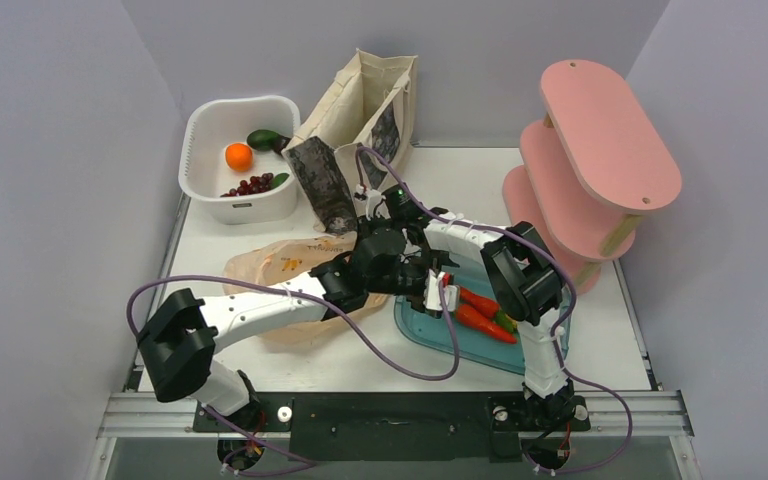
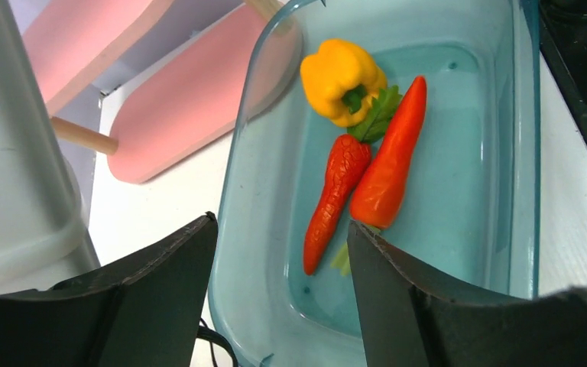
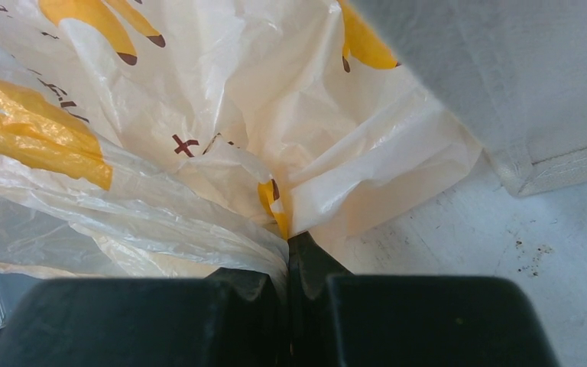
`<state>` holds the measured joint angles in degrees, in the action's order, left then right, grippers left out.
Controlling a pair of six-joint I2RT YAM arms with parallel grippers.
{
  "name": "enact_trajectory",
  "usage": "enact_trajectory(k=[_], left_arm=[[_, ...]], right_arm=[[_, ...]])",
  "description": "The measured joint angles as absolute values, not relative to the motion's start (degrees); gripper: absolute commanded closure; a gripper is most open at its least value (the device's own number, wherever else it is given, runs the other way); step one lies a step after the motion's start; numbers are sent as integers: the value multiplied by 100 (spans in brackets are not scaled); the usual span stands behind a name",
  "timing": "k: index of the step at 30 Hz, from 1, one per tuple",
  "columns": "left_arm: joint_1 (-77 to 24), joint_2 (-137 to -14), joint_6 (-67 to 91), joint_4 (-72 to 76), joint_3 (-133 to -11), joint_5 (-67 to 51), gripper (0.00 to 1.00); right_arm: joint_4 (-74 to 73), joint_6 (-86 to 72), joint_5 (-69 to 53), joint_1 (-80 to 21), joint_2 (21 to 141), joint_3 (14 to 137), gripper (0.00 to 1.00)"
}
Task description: Untie the knot of the grocery bags and take out the mixed food
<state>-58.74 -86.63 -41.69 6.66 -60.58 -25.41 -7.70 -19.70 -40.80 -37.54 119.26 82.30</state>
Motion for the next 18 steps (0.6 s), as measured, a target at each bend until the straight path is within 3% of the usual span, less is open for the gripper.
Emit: enact_trajectory(k=[8,13,18], left_arm=[[-5485,-7395,-3301,-119,-5704,-2576,38],[-3793,-6069,-2543,-1603,-6466,-2792,38],[-1608,-5883,-2060,-2867,-7647,-3074,38]], right_arm=[[-679,-2108,-4097,-3752,11952,8230,100],[-217,-2434,-4091,-3754,11841,8020,100],[43,-2453,-4032,-3833,11413,7627,100]])
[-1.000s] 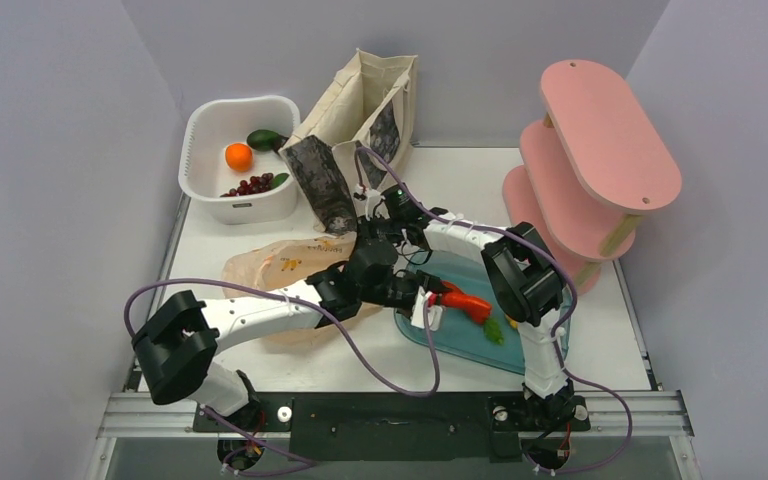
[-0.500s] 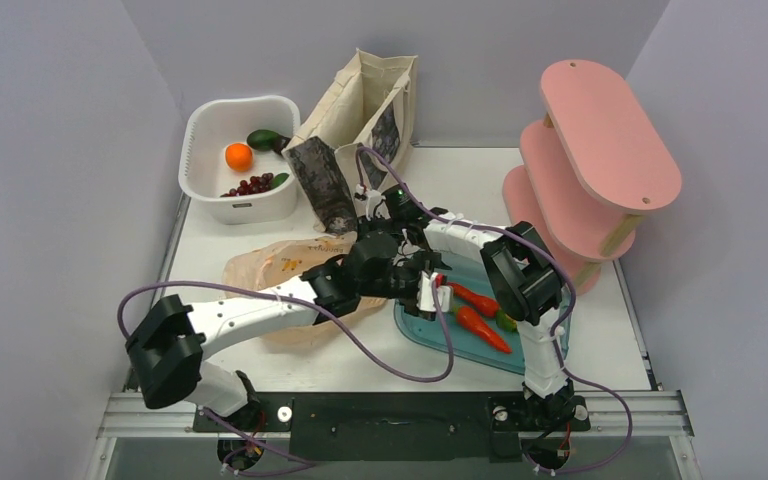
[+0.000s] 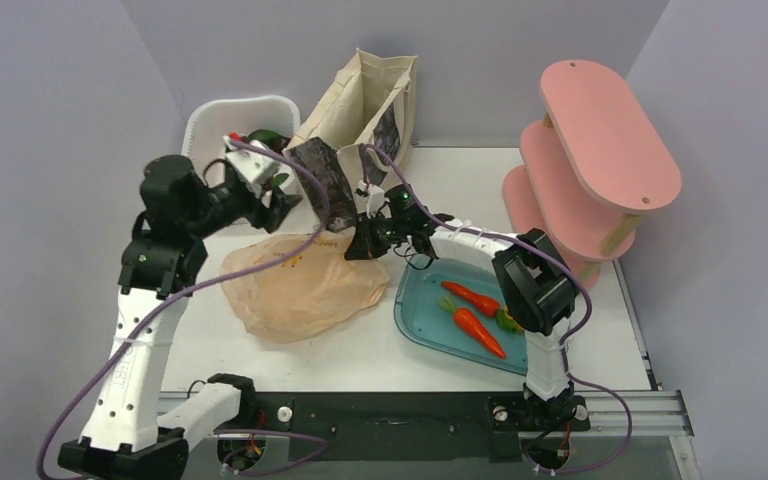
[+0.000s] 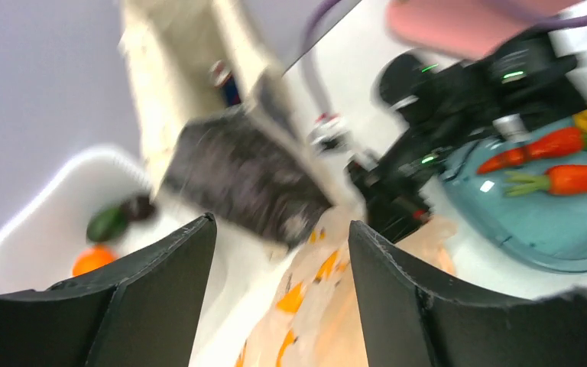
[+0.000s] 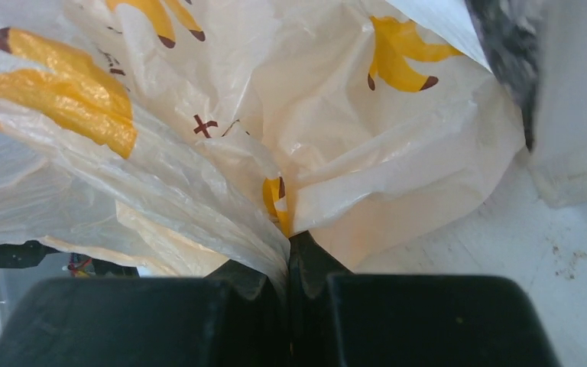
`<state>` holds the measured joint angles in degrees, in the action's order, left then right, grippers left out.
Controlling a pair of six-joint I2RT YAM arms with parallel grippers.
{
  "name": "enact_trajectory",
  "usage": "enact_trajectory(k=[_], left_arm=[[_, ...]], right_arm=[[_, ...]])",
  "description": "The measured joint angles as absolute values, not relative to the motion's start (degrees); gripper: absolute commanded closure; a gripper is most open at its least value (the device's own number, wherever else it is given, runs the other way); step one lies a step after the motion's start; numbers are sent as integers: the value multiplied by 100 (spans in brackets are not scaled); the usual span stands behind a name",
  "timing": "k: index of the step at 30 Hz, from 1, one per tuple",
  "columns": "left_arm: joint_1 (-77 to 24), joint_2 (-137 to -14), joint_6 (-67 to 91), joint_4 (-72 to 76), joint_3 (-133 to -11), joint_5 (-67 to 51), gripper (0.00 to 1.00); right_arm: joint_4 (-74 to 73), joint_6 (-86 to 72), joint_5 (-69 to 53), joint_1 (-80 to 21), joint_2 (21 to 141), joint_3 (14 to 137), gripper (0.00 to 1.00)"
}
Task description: Untie the knot of the grocery bags and take out the mixed food
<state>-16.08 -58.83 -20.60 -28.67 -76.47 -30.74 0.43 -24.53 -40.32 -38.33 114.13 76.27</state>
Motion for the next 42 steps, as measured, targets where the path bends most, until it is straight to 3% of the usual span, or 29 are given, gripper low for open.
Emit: enact_trajectory(k=[3,8,10,11,12,14,19,25,32,37,42], left_arm=[[-405,-6215,-2027,-3586,-7950,-3319,38],[600,-6978,-2362,-4401,-7579,-3524,38],[1052,-7142,-2438,-4609,-7054,-3487,40],[1278,-7179,-2453,-4700,-6807,-3441,40],[1483,-7199,-2460,-4797,-6611,-3389,40],[1828,-7212,-2447,-4912,-6436,-3317,39],[2324,-7234,-2399,-4932,-6729,-3395,38],[2250,-7505,-2316,-4383,-7690,-4182,38],[762,-8250,-3166,-3446,-8508,-4405,38],[-207,-9170,-4069,-3288,-9441,-4322,38],[-729,-10116,-3826,-2930,-10672,-4281,38]], right_arm=[[193,-2215,-3900,-4023,11214,7620,100],[812,-1396,-3398,-4641,11004,7623,96],[1066,-1044,-3151,-4897,11006,7655,66],[1135,-875,-3013,-5026,11030,7717,41],[1157,-727,-2882,-5135,11074,7835,24],[1107,-427,-2698,-5363,11279,8313,17],[803,-47,-2683,-5433,11463,9070,16],[104,-113,-3052,-4740,10586,8512,16],[-178,-1048,-3020,-3986,9400,8567,19],[-198,-1747,-2665,-3627,9242,8934,19],[-462,-2073,-2084,-3232,9238,8943,20]])
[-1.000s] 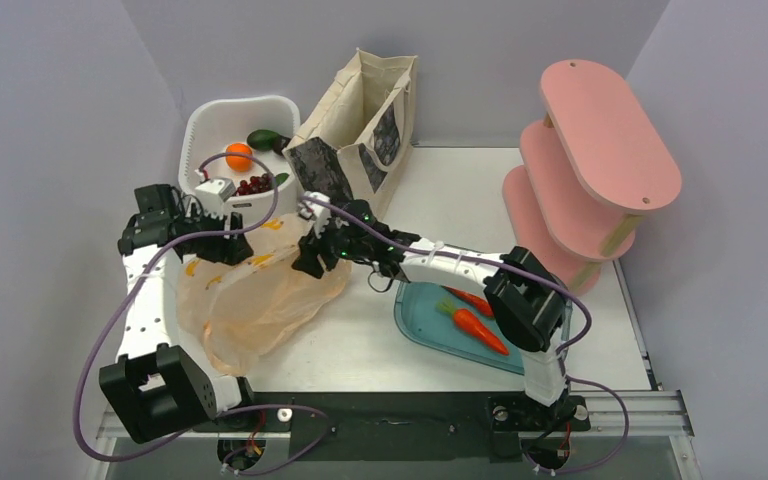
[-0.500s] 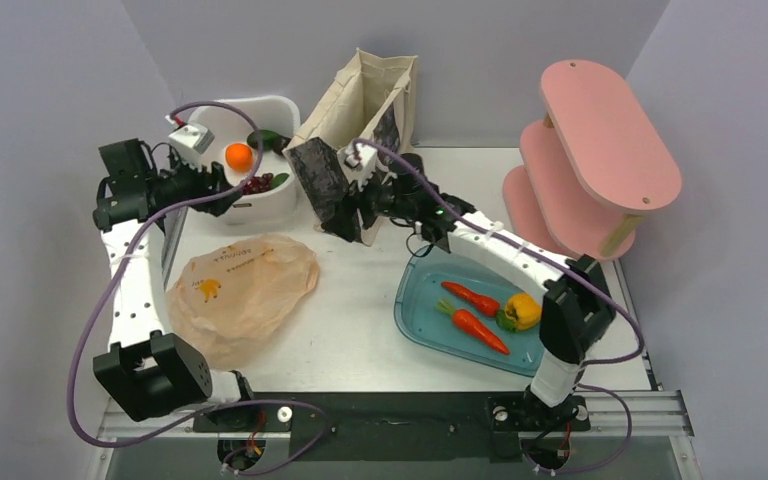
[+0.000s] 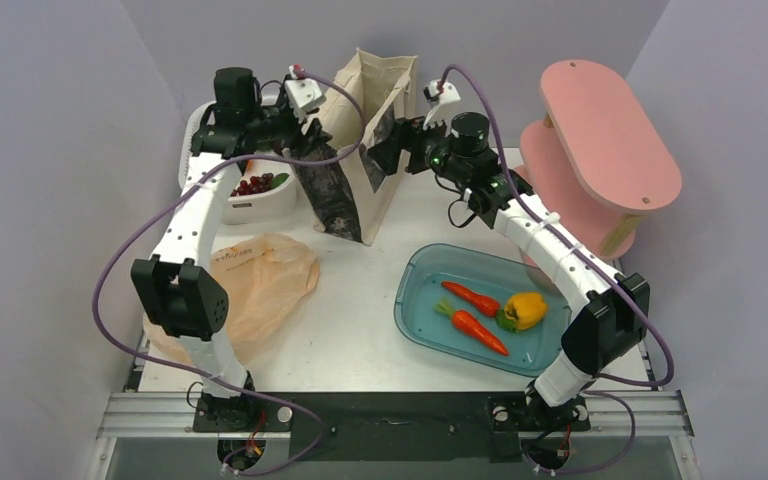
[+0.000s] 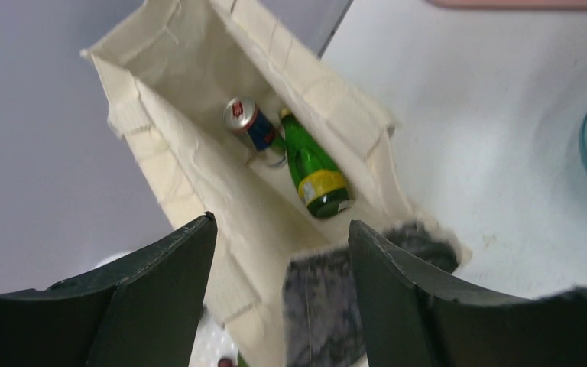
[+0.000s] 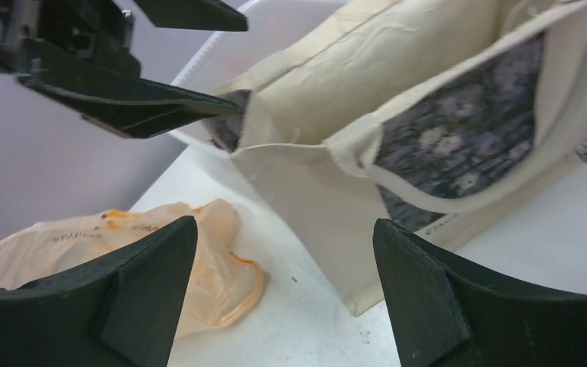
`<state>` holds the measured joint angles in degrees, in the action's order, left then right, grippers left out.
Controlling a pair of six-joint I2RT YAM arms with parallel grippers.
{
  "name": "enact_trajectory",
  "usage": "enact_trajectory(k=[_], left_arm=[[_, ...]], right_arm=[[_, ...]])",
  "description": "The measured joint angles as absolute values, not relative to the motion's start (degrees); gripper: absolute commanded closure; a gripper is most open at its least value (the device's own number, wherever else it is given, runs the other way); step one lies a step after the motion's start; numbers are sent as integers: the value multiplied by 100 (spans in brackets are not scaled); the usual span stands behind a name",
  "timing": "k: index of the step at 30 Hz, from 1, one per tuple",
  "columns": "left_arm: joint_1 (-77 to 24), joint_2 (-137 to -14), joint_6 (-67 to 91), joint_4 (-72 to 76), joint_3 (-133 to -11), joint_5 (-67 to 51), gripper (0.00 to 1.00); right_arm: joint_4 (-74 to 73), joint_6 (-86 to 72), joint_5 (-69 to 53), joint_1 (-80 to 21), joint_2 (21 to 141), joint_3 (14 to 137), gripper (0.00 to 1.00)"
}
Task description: Untie the knot of the grocery bags and take out the mixed food
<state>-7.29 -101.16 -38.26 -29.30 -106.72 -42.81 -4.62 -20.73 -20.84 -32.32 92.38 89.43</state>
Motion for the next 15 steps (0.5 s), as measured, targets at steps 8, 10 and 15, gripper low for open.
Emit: enact_trajectory(k=[8,10,15], left_arm=[[-1599,-10860,-2252,-2438,-11933,-3968,38],[-1822,-11030,-1986,-2432,-12143,-3680,38],[-2191,-11367,-1820,-2749,-12254,-2882,38]], right_arm=[[-545,-2327,-1584,-2676,9233,8943,20],[-569,-2324,-1535,-2565,9233,8943,20],[-624,-2303,-1494,-2329,9233,8943,20]])
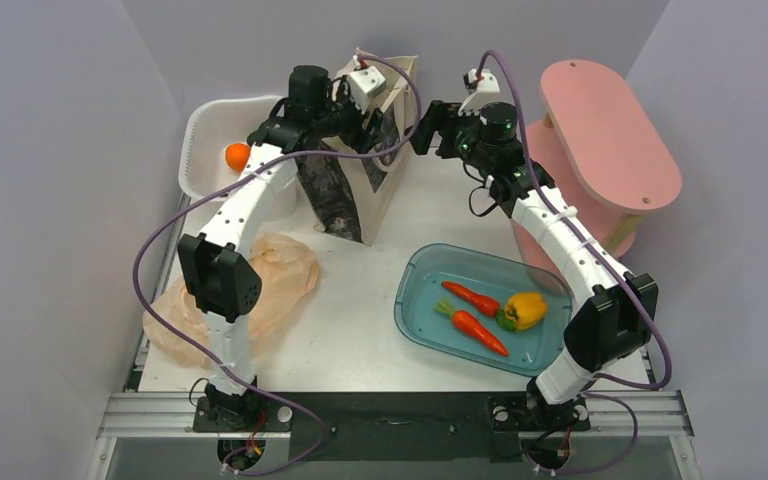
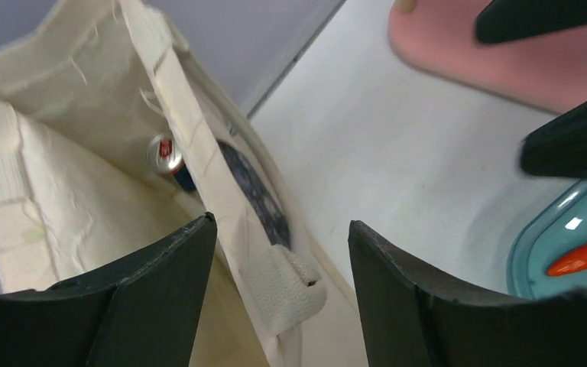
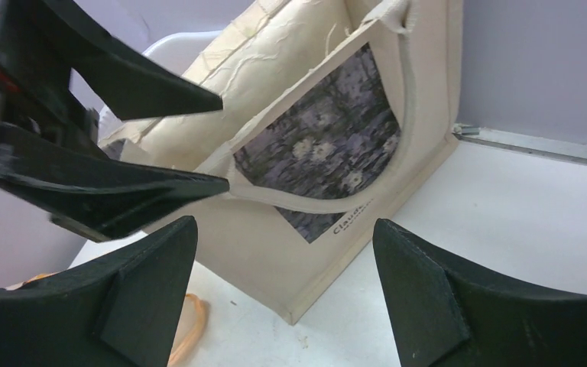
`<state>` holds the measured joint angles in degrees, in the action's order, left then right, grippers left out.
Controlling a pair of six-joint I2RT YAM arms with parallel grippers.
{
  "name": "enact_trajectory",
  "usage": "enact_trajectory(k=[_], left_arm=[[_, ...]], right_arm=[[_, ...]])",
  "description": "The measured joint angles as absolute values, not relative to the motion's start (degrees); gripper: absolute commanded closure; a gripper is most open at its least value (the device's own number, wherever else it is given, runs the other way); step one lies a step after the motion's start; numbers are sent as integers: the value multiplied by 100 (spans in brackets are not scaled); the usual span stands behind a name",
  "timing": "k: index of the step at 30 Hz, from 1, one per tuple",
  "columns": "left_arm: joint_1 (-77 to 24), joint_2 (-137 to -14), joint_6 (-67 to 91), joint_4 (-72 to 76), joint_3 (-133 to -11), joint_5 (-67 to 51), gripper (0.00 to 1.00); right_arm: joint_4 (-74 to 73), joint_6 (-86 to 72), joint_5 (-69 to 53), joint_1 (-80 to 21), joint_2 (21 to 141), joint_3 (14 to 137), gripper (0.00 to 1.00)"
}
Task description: Untie the knot of the grocery bags and take out the mixed food
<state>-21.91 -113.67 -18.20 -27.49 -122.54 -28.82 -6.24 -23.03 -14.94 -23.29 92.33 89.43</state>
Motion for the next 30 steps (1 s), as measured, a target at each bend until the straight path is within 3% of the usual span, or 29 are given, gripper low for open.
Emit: enact_trajectory(k=[3,5,6,8,16,20,25,30], left_arm=[[-2265,-11504,-1868,-2978,-12167,-2329,42],[-2303,-11511,-1953,-3116,-12009,-1898,66],[-2324,-11511,-2005,-3186,-11963,-1732,89],[-2362,-11511,-2147,-3295,-11937,-1575,100],[-2432,-10586,-3728,-3531,-10565,-2783,100],[-2436,-10403,-4836,-4574,-10694,-3468,100],[-2571,-10372,-5872,-5883,-10903,-3911,100],[-3033,-9977,-6215,-6121,-10186,-3977,100]], right_arm=[[-628,-2294,-1474,-2226,9227,8943,20],[-622,-2290,-1461,-2180,9216,8941,20],[-620,-2283,-1450,-2165,9209,8936,20],[-615,-2276,-1448,-2143,9192,8934,20],[-565,-2259,-1540,-2108,9188,8934,22],[-513,-2246,-1675,-2104,9188,8934,25],[-528,-1997,-1927,-2209,9188,8936,37],[-923,-1352,-2169,-2718,9188,8936,53]])
